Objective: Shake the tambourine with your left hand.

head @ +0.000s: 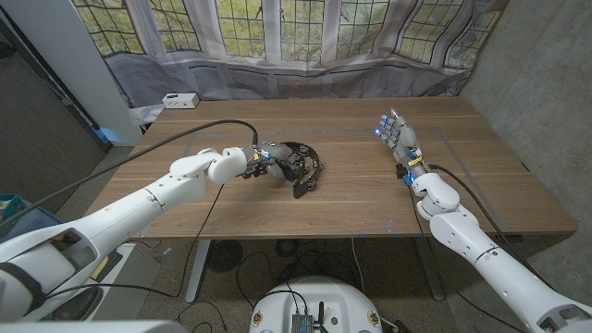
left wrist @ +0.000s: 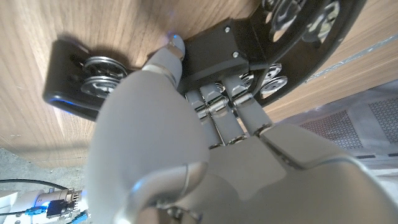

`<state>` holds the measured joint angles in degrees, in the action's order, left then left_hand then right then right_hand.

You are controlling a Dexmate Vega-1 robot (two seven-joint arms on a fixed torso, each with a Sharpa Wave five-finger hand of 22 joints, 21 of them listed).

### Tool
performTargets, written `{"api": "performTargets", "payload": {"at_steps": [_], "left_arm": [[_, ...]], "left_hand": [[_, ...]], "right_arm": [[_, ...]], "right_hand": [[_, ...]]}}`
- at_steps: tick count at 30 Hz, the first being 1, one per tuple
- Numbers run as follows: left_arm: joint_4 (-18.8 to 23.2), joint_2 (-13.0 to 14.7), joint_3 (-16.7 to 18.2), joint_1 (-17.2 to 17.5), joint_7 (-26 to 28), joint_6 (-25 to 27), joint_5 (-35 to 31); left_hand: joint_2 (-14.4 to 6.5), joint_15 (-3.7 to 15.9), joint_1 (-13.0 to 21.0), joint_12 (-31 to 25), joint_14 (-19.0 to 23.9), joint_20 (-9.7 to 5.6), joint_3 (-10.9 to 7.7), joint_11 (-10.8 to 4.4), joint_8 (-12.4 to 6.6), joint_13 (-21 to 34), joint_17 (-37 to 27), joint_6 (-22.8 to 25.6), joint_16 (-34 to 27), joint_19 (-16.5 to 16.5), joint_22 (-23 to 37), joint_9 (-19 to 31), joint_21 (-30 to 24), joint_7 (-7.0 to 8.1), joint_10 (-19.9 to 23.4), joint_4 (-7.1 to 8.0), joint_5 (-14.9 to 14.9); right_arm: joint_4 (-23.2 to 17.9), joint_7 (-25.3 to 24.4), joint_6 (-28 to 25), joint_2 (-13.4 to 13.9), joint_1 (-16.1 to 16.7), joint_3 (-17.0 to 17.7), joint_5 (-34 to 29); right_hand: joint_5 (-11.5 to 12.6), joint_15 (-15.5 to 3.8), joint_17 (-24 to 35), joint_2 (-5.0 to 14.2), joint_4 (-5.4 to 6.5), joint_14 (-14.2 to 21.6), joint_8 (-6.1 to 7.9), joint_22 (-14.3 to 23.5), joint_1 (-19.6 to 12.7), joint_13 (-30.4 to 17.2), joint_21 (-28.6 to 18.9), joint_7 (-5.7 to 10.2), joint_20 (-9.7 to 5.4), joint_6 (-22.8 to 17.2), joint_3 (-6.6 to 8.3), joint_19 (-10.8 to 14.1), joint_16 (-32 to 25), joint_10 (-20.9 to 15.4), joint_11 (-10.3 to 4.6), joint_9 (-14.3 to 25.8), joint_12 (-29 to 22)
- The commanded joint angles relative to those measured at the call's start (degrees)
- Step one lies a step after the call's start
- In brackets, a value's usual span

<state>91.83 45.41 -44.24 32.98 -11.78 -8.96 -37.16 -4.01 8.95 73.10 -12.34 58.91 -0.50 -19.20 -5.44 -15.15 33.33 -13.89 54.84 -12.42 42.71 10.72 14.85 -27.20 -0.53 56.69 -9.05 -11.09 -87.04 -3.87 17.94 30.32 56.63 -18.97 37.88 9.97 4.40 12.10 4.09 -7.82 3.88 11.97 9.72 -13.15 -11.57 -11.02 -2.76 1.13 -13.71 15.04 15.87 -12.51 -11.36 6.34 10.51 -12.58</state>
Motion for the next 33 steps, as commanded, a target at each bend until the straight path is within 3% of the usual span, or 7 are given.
{"api": "performTargets", "payload": {"at_steps": [1,8,20,33], "left_arm": [[0.8,0.3,-0.4,0.1,0.9,1.3,-2.5],[1.5,0.8,-0.5,0.2,1.7,1.8,-4.3],[2.3,1.1,-1.2,-0.8,-1.8,2.0,-5.8],[5.8,3.0,1.7,1.3,0.3,2.1,-4.6]], "left_hand": [[-2.6,-1.06,0.7,1.5,-4.9,0.52,0.12,-0.11,1.48,-1.2,0.7,-2.3,2.1,-3.7,-0.1,-0.2,1.5,0.67,-3.2,1.09,-0.3],[-0.9,-2.75,-2.5,2.4,-13.0,1.73,1.24,-0.53,3.57,-3.2,1.9,-5.8,2.7,-7.9,-0.2,-0.9,3.3,2.64,-8.4,1.56,-0.4],[-0.1,-4.95,-7.1,2.6,-22.7,4.70,2.91,0.46,5.08,-5.6,2.2,-12.8,2.6,-14.0,-0.1,-1.9,6.3,2.13,-17.2,2.51,-0.4],[-0.3,-5.78,-10.2,1.9,-25.0,4.89,3.71,0.87,4.78,-6.5,2.4,-15.2,2.0,-15.4,-0.1,-2.2,7.2,1.82,-19.3,3.66,-0.1]], "right_arm": [[0.2,-0.2,0.4,-0.3,0.2,0.0,0.0],[-0.1,-0.4,0.3,-0.2,0.3,0.0,-0.3],[-0.9,-0.9,0.1,0.2,0.6,0.1,-0.5],[-1.5,-1.0,0.2,0.2,0.7,0.0,-0.7]], "right_hand": [[0.1,-0.10,0.2,-0.09,0.00,0.4,-0.28,0.2,-0.5,-0.3,-0.2,-0.35,-0.04,-0.3,-0.18,0.3,0.0,-0.5,0.14,0.3,0.2],[0.1,-0.04,0.2,-0.19,-0.03,0.6,-0.28,0.2,-0.5,-0.3,-0.3,-0.39,-0.09,-0.4,-0.23,0.5,0.0,-0.8,0.21,0.3,0.1],[0.1,-0.08,0.1,-0.22,-0.10,0.7,-0.33,0.2,-0.6,-0.3,-0.3,-0.43,-0.11,-0.5,-0.24,0.6,0.0,-0.9,0.22,0.3,0.1],[0.1,-0.07,0.2,-0.21,-0.05,0.6,-0.41,0.2,-0.6,-0.3,-0.3,-0.32,-0.06,-0.4,-0.29,0.6,0.0,-0.8,0.23,0.3,0.2]]}}
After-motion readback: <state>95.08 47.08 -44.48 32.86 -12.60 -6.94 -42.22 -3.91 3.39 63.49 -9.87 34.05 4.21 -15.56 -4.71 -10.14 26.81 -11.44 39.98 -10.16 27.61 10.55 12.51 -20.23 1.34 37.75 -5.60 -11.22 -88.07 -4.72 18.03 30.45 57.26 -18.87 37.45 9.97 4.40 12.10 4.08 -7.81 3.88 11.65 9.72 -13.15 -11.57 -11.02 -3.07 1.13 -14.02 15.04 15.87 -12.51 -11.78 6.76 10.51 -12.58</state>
